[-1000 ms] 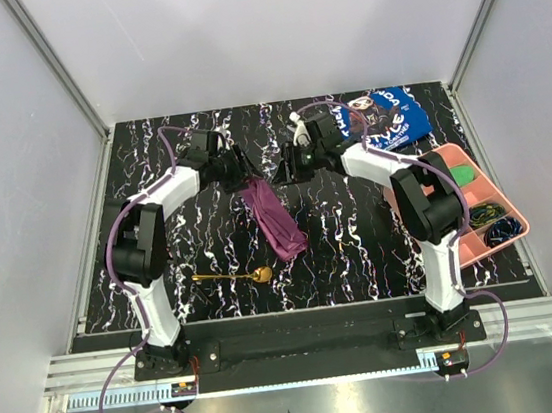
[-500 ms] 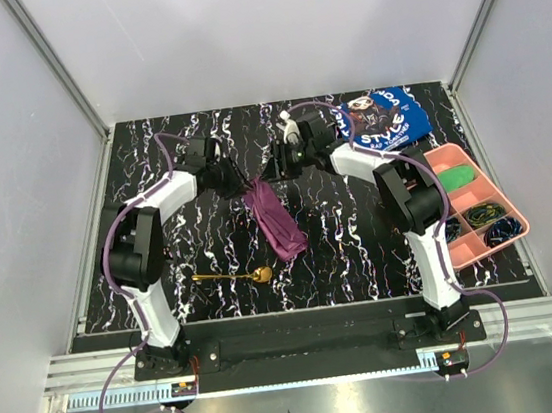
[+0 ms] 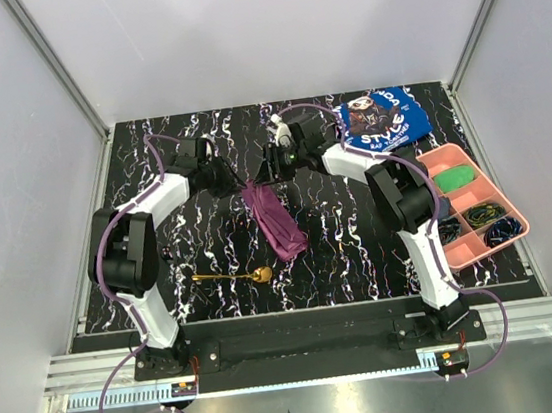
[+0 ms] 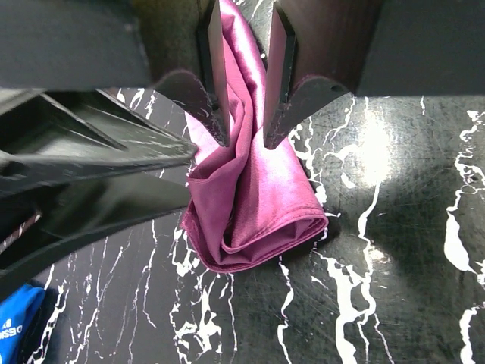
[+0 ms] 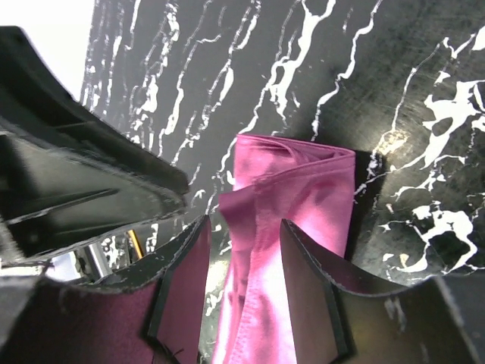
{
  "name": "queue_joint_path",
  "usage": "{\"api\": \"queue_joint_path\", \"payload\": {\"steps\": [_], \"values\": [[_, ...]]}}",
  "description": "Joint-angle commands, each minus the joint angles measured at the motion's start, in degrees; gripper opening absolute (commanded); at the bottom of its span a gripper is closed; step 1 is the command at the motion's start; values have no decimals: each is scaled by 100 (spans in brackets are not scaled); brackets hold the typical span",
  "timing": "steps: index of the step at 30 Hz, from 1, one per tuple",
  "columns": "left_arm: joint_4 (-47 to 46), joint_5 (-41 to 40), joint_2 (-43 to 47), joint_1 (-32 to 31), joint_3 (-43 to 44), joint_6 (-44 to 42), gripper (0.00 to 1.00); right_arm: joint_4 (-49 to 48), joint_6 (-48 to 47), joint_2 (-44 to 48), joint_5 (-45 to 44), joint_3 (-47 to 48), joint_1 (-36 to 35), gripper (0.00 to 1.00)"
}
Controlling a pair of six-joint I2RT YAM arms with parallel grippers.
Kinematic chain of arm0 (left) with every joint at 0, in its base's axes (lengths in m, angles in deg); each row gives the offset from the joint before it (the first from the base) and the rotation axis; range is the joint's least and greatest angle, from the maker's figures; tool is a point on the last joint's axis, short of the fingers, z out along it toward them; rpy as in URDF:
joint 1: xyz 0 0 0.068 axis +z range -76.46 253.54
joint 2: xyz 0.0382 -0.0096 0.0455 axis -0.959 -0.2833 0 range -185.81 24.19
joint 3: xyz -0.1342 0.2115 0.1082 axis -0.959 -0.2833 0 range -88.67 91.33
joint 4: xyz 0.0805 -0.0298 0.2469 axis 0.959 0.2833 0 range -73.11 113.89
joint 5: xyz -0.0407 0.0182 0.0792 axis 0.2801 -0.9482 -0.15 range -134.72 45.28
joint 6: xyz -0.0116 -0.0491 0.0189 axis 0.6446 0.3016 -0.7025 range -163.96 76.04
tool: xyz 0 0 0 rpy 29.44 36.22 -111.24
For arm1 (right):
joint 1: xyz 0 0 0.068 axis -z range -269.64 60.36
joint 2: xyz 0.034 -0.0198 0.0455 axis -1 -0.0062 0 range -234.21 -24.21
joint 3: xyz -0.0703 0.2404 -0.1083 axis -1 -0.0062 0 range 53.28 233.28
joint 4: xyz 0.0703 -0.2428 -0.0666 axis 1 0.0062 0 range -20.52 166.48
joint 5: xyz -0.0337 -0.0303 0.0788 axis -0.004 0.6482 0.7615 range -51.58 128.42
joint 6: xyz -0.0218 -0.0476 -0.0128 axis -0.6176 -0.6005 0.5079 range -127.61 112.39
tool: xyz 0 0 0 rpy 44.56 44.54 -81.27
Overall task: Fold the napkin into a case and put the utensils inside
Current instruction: Fold the 2/3-rectangle-folded napkin at the center of the board.
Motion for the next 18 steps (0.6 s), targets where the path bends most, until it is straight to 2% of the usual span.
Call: {"api": "queue_joint_path", "payload": {"steps": [1, 13, 18], "values": [[-304, 169, 122, 13, -25, 65, 27, 167, -267, -54, -34, 300, -89, 51], [-383, 160, 95, 22, -69, 56, 27, 176, -188, -362, 124, 590, -142, 43], [-383, 143, 131, 22, -34, 4, 29, 176, -188, -371, 63, 643, -142, 31]]}}
